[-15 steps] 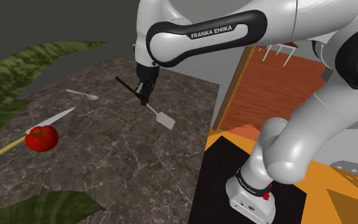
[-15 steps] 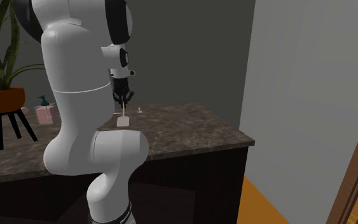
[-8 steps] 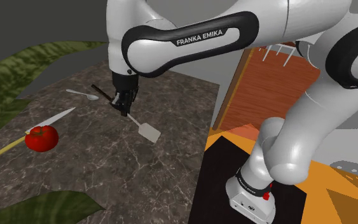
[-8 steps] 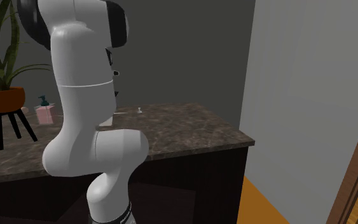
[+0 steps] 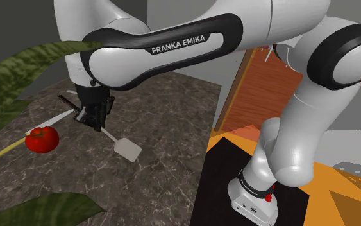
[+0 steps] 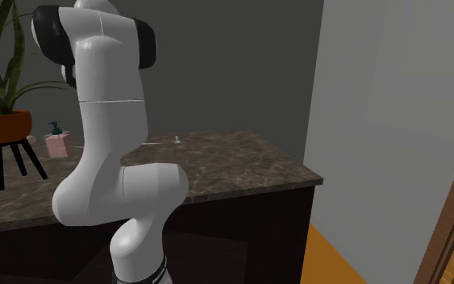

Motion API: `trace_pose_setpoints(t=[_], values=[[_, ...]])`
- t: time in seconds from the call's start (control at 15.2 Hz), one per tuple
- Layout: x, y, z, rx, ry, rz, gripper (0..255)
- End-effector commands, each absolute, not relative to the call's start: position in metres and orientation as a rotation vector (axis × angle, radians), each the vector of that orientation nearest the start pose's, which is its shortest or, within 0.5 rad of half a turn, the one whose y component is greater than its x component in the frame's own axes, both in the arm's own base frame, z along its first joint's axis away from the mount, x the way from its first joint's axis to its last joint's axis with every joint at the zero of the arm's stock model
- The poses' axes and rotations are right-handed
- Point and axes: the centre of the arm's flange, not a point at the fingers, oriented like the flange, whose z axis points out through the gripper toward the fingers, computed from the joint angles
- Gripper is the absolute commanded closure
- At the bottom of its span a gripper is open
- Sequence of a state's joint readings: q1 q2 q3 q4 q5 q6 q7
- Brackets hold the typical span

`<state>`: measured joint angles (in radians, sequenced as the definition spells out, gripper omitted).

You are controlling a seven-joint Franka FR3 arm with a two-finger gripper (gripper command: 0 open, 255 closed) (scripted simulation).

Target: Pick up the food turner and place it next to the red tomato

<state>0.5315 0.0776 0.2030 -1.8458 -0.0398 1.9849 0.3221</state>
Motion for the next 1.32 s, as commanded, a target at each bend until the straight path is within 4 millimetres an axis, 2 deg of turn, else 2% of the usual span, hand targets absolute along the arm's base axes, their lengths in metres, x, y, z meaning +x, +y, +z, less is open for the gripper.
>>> trace_pose_setpoints(t=[0.0,0.66,1.25], values=[[0.439,0.420,0.484,-3.055,-0.658,-0.101,255],[0.425,0.550,0.484,-3.055,-0.658,-0.101,255],[0.425,0.550,0.436,-3.055,-0.658,-0.101,255]])
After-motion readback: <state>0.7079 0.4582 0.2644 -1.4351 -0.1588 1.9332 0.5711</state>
